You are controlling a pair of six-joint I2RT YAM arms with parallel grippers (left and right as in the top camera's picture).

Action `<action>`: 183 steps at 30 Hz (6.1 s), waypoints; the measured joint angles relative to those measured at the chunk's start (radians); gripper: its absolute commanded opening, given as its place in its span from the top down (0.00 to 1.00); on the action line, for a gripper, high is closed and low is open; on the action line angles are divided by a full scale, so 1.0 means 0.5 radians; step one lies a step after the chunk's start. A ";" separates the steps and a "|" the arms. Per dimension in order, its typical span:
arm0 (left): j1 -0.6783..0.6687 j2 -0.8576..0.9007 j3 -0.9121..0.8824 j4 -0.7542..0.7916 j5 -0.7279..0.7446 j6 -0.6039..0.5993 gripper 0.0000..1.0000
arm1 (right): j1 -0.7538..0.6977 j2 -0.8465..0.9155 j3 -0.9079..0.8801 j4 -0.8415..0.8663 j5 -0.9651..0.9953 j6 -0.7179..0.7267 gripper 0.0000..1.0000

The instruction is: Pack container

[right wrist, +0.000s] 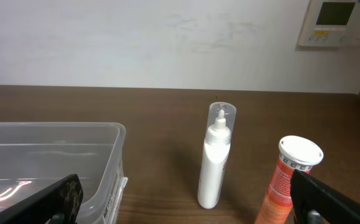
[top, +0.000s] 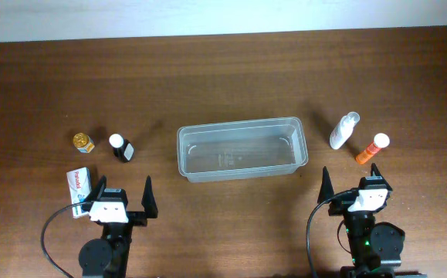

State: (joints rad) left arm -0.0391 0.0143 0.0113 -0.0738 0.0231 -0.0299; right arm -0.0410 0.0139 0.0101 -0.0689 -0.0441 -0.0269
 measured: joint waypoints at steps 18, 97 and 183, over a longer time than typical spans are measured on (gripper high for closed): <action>0.001 0.000 0.000 0.000 0.000 0.000 0.01 | 0.000 0.000 0.000 0.000 0.000 0.000 0.02; 0.001 2.772 2.496 -1.531 0.138 0.183 0.01 | 0.000 2.632 2.799 -2.303 0.034 0.248 0.02; 0.000 2.811 2.525 -1.592 0.204 0.183 0.01 | -0.072 3.750 3.823 -2.741 -0.054 0.024 0.91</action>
State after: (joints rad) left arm -0.0391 1.4197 1.2739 -0.8700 0.1249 0.0616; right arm -0.0769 1.8889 1.9217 -1.4391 -0.0711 -0.0147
